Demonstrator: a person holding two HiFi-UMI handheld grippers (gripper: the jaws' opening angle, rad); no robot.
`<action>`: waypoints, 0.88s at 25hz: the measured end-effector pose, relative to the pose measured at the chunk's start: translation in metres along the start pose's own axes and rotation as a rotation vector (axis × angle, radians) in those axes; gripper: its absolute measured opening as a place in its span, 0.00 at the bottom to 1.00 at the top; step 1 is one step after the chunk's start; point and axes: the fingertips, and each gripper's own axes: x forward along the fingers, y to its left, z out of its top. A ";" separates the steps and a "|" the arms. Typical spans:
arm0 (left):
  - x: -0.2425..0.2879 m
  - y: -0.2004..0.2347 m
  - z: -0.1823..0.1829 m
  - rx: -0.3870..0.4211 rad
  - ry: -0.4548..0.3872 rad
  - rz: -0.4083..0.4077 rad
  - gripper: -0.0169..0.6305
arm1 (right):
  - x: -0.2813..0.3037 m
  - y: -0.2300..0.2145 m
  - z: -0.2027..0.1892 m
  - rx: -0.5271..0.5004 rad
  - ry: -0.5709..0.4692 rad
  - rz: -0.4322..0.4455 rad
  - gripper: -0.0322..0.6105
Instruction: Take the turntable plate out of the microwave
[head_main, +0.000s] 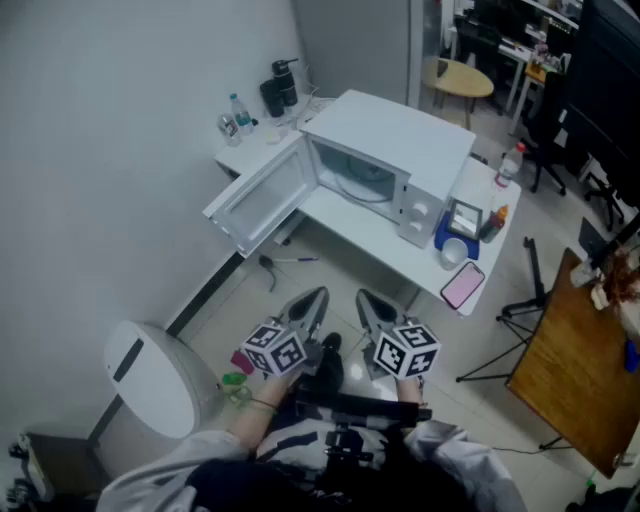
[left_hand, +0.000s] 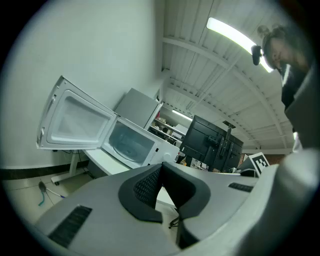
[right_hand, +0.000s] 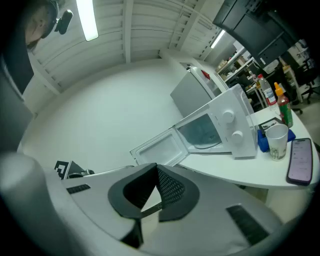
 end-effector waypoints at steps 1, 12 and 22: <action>0.007 0.006 0.001 -0.005 0.005 -0.003 0.04 | 0.007 -0.005 0.002 0.000 0.004 -0.004 0.06; 0.102 0.094 0.041 -0.063 0.072 -0.086 0.04 | 0.112 -0.060 0.037 0.035 -0.001 -0.099 0.06; 0.168 0.165 0.050 -0.180 0.173 -0.160 0.04 | 0.184 -0.099 0.043 0.114 0.024 -0.215 0.06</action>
